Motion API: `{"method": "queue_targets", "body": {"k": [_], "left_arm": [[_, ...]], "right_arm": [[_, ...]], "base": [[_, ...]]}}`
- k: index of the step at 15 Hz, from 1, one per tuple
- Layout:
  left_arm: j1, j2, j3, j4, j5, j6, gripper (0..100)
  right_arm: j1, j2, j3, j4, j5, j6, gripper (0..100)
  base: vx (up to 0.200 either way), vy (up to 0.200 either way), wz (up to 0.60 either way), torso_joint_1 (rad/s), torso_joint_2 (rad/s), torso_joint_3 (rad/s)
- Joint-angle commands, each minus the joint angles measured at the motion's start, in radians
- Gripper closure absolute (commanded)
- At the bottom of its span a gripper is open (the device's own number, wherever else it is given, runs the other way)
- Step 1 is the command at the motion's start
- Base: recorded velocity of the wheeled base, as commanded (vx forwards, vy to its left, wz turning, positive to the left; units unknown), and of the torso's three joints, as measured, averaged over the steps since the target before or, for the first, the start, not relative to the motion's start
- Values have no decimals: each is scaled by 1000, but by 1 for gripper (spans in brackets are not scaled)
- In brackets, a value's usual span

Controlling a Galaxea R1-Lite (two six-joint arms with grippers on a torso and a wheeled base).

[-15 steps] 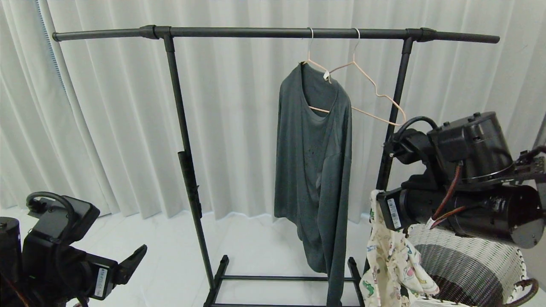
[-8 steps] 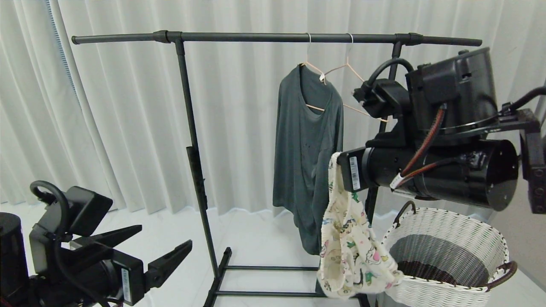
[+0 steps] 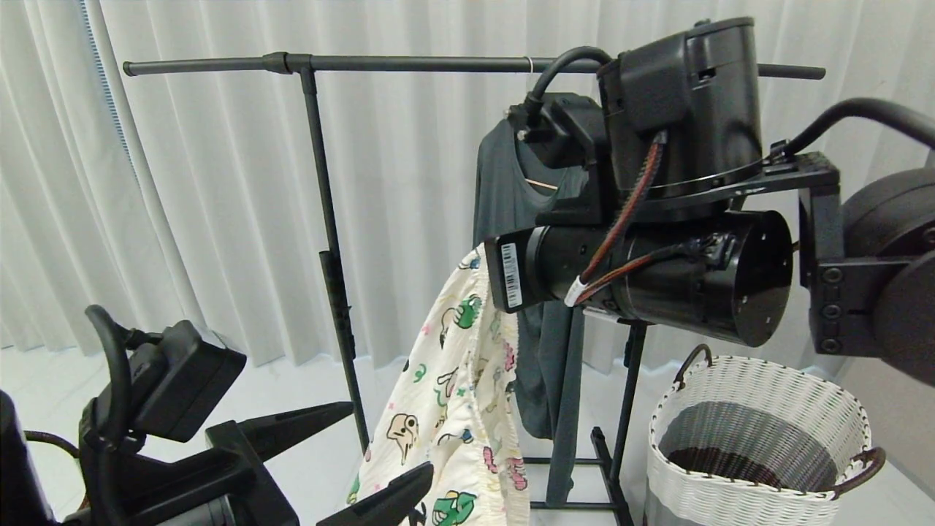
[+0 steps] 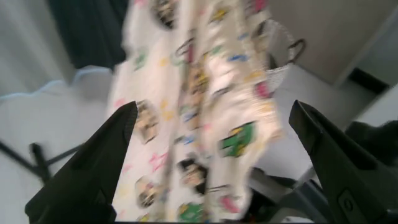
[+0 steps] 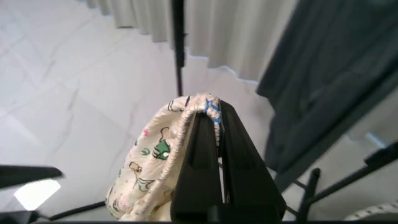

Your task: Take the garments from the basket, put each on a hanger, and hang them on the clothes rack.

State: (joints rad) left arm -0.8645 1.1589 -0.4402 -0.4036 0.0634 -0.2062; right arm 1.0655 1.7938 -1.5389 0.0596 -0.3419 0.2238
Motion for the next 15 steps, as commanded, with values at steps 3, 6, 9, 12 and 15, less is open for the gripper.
{"method": "queue_targets", "body": {"k": [3,6,9,12,15], "left_arm": [[-24,71,-68,0,7,-82,0],[-18,130,-155,0,26,-208,0],[7,200,-150,0,142,-222,0],[7,206,-117,0,171,-223,0],[30,212,-18,0,174,-222,0]], "right_arm": [[82,39,-50,-1,1,15,100],[105,38,-58,-1,3,15,100],[105,36,-66,-1,1,15,100],[105,33,-66,-1,1,15,100],[106,32,-81,-1,1,15,100]], "base": [[0,0,0,0,0,0],[0,0,0,0,0,0],[0,0,0,0,0,0],[0,0,0,0,0,0],[0,0,0,0,0,0]]}}
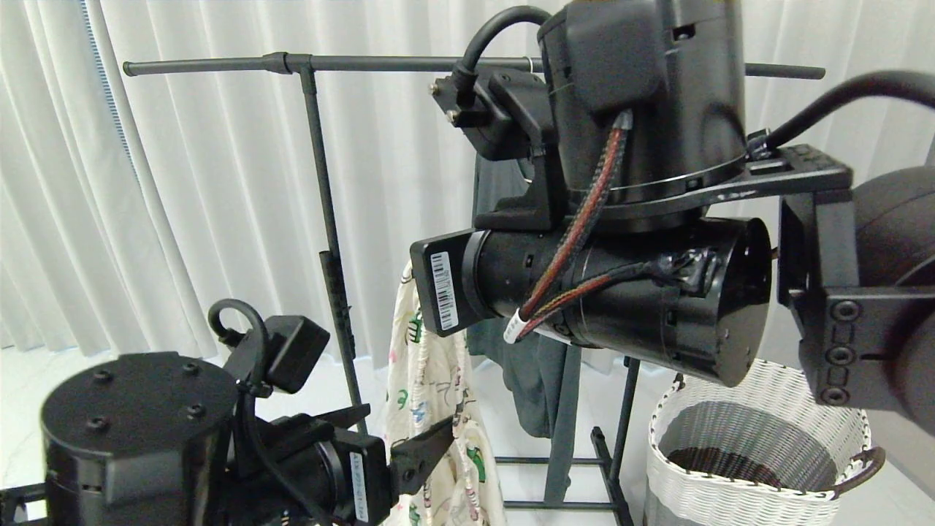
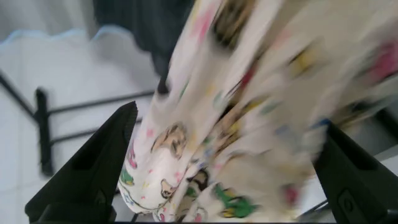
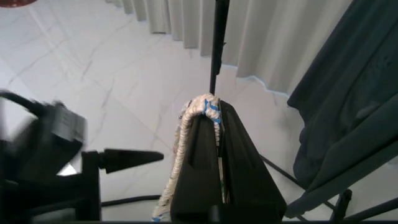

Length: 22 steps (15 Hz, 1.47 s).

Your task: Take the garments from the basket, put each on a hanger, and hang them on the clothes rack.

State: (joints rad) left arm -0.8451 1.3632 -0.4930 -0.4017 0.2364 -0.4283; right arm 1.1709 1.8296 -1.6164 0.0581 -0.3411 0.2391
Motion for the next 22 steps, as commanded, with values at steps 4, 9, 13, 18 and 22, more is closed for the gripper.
{"method": "queue_targets", "body": {"k": [4,9,13,18,22], "left_arm": [[11,-30,157,0,3,3,0],[11,-64,218,0,49,5,0],[4,-64,194,-2,95,60,100],[6,-142,-96,149,92,263,100],[4,-52,-779,712,-120,227,100]], "right_arm": [[-14,-21,-5,2,-3,0,100],[-36,-49,1,6,-7,-3,100],[-89,-72,18,11,-56,-6,100],[-277,-329,291,66,-73,-67,100],[-438,-578,429,128,-32,-143,100]], "base": [[0,0,0,0,0,0],[0,0,0,0,0,0],[0,0,0,0,0,0],[0,0,0,0,0,0],[0,0,0,0,0,0]]}}
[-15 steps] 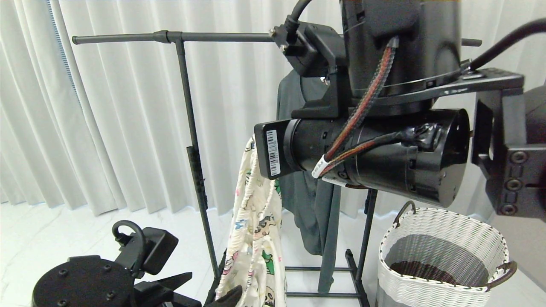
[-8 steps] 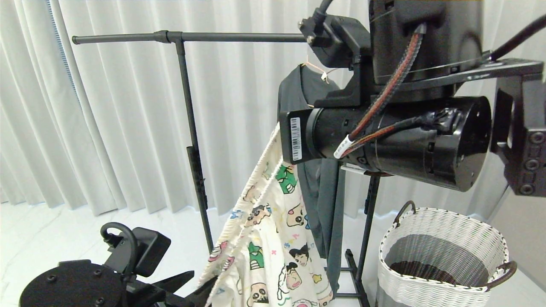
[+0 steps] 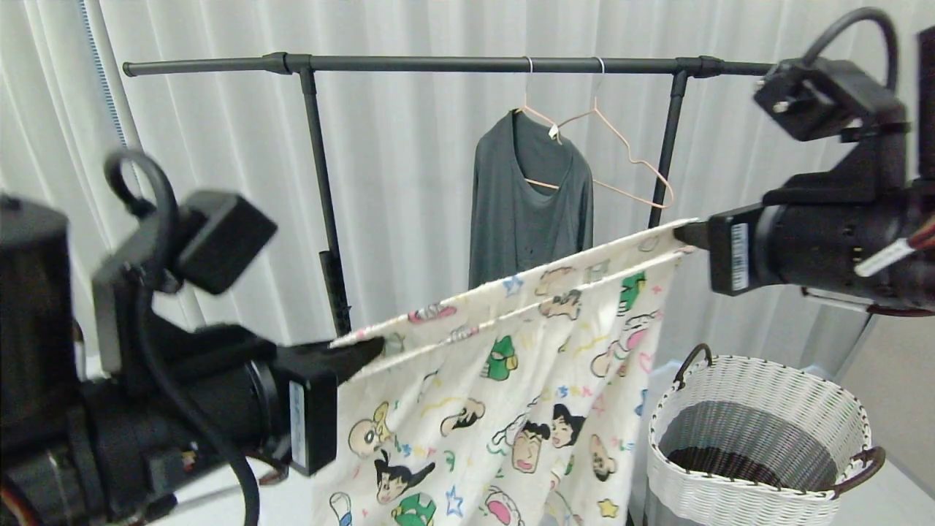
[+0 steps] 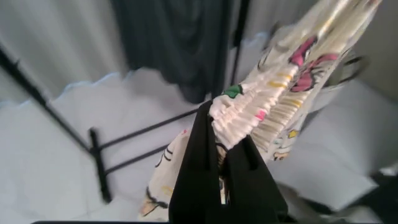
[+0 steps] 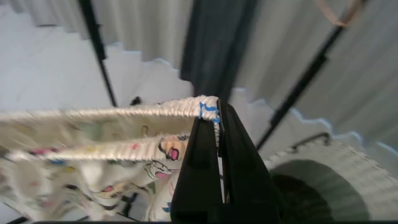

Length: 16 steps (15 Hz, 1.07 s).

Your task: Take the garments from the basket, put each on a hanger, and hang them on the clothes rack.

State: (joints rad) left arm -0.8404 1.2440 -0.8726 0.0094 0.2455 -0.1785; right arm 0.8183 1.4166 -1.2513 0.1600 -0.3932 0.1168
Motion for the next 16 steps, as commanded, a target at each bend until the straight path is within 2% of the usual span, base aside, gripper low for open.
{"method": "queue_targets", "body": {"k": [1,3,5,7,8,9,10,11,13,14,15,16], "left_arm": [[1,103,-560,440,-189,-36,100],[21,164,-841,673,-284,-35,100],[30,201,-967,768,-308,-33,100],[27,198,-964,775,-308,-19,100],[21,196,-951,773,-304,13,100],[23,198,-934,773,-292,80,100],[26,201,-924,771,-256,157,100],[27,204,-924,768,-236,189,100],[32,239,-925,666,-229,217,100],[32,253,-924,624,-227,215,100],[32,304,-930,477,-223,211,100],[32,327,-931,419,-221,212,100]], "right_arm": [[-96,-182,49,26,51,-25,100],[-99,-179,-23,26,100,-51,100],[-107,-148,-88,23,135,-88,100],[-139,-133,-126,24,139,-97,100],[-160,-137,-128,32,139,-98,100],[-189,-157,-128,62,139,-112,100],[-212,-188,-131,124,143,-132,100],[-220,-203,-134,161,151,-138,100],[-222,-283,-171,322,298,-138,100],[-220,-295,-175,349,336,-138,100],[-208,-335,-178,414,474,-138,100],[-196,-357,-172,435,545,-138,100]], "base": [[0,0,0,0,0,0],[0,0,0,0,0,0],[0,0,0,0,0,0],[0,0,0,0,0,0],[0,0,0,0,0,0],[0,0,0,0,0,0],[0,0,0,0,0,0],[0,0,0,0,0,0],[0,0,0,0,0,0],[0,0,0,0,0,0],[0,0,0,0,0,0],[0,0,0,0,0,0]]}}
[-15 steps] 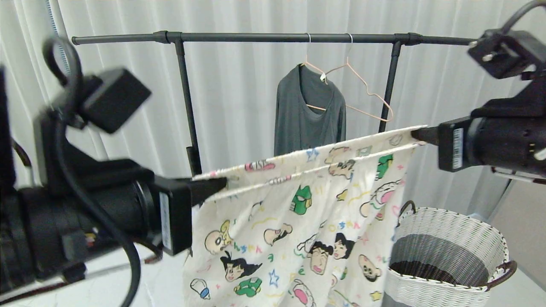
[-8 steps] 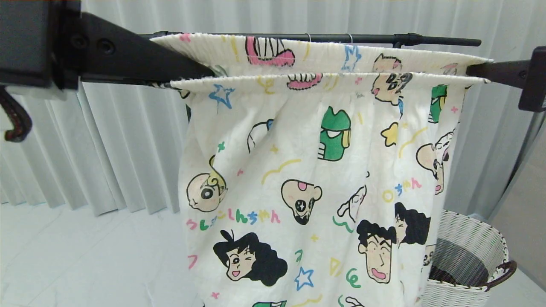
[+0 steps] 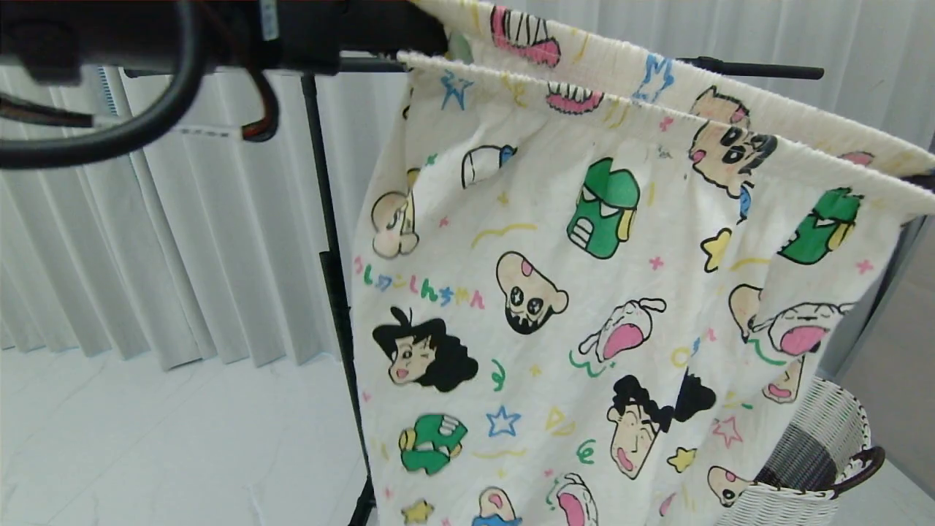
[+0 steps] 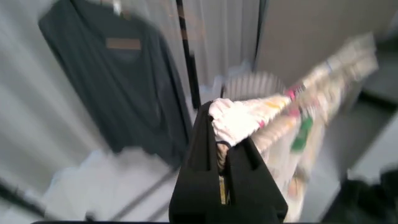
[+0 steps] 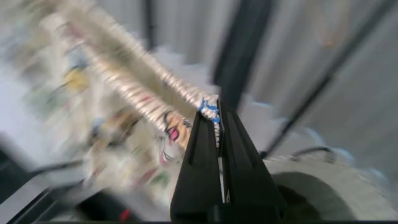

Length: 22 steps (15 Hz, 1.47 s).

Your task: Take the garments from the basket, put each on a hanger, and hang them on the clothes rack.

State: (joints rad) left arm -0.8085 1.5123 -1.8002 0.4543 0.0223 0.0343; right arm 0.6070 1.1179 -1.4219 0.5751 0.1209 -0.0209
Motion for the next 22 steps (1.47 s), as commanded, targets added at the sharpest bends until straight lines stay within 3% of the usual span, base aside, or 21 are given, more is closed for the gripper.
{"method": "queue_targets", "body": {"k": [1,4,7,10,12,14,17,18,22], "left_arm": [[0,65,-4,-40,2,-1,100],[-1,74,2,-39,1,-70,100],[-3,51,12,7,1,-183,100],[-3,-34,10,258,-12,-226,100],[-8,-95,10,402,-74,-270,100],[-77,-161,5,557,-162,-344,100],[-293,-198,-8,580,-180,-553,100],[-330,-201,-11,580,-179,-585,100],[-340,-218,-7,581,-168,-579,100]], "right_arm": [[28,-69,1,32,68,-1,100],[109,-90,11,45,95,2,100],[109,-86,26,45,66,1,100],[71,-15,34,-29,-112,-19,100],[71,48,49,-181,-116,-24,100],[115,125,46,-356,-98,-56,100],[220,220,41,-482,-95,-53,100],[240,249,32,-494,-96,-54,100],[250,261,17,-492,-116,-56,100]], "base": [[0,0,0,0,0,0],[0,0,0,0,0,0],[0,0,0,0,0,0],[0,0,0,0,0,0],[0,0,0,0,0,0],[0,0,0,0,0,0],[0,0,0,0,0,0],[0,0,0,0,0,0],[0,0,0,0,0,0]]}}
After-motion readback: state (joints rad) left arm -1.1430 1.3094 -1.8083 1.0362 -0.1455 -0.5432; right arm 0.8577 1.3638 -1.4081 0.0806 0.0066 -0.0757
